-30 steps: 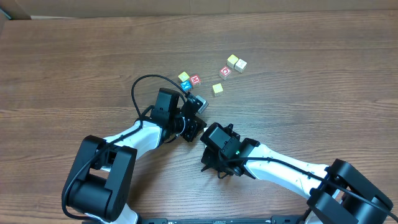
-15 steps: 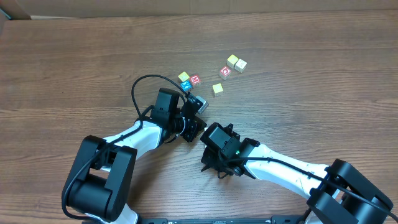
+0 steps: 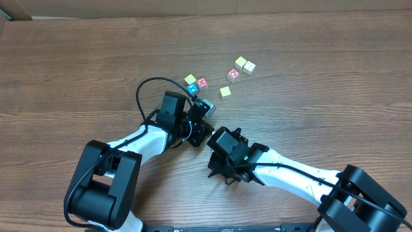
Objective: Flip 3 blocks
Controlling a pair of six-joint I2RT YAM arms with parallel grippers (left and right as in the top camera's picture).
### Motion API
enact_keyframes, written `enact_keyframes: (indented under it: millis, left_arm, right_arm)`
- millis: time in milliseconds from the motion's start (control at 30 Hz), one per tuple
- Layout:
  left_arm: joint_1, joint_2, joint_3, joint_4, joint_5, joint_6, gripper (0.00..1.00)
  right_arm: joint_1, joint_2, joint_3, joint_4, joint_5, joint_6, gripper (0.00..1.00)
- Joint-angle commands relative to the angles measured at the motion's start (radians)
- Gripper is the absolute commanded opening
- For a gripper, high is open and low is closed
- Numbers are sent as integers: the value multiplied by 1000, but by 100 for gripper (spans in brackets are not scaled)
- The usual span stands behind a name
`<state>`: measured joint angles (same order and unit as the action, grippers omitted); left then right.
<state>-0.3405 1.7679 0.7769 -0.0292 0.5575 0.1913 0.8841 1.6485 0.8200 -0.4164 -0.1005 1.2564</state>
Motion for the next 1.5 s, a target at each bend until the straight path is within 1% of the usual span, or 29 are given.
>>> enact_keyframes:
  millis: [0,267,600,867,1000,1300,1467]
  left_arm:
    - [-7,11,-8,4,8,23,4]
    - [-7,11,-8,4,5,23,4]
    - [-3,11,-8,5,-71,0,4]
    - [58,11,-8,8,-89,-48,4]
    - [85,11,-8,8,-86,-50,4]
    - [93,11,-8,8,-87,-50,4]
    - [94,11,-8,8,-89,-52,4]
  right_arm:
    - [-2,-2,32,13,2,-7,4]
    - [-2,-2,32,15,2,-7,4]
    - [-2,-2,32,11,2,-7,4]
    - [-2,-2,32,11,2,-7,4]
    - [0,-2,32,9,2,-8,4]
    - [70,-8,32,6,35,5,4]
    - [128,-48,33,-24,94,31,4]
